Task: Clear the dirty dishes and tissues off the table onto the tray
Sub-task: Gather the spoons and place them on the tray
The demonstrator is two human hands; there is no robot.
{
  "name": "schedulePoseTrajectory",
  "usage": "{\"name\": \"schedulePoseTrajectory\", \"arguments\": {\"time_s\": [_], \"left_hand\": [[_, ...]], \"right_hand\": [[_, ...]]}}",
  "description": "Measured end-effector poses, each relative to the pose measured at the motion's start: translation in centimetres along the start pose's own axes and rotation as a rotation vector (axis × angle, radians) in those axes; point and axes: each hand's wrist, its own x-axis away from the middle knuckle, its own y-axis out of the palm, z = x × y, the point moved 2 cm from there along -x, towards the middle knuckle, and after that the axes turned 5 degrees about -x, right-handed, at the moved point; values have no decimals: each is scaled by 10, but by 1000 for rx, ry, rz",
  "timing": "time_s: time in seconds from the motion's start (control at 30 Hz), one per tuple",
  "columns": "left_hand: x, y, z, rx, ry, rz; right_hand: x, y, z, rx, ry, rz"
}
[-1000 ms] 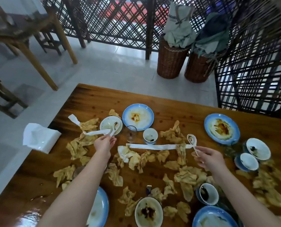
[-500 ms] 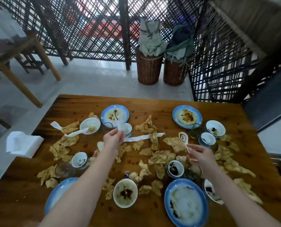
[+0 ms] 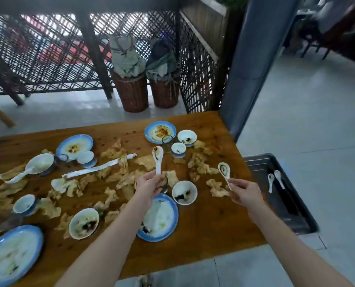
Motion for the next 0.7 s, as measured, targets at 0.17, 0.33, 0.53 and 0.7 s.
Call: {"name": "schedulePoseTrajectory", "arguments": {"time_s": [0.17,0.33,0.53,0.7], "left_hand": [[24,74,-20,-88,-47,-96],[31,144,-31,-155,-109,-173],[14,235,-30,-249,-135,-245],[-19,314,-27,-303,-163,-275]], "right_hand": [[5,-67,12,-22,4,58],[-1,-116,19,-82,10,81],[-36,-173,19,-122,26,137],[-76,-222,16,-128,84,222]]}}
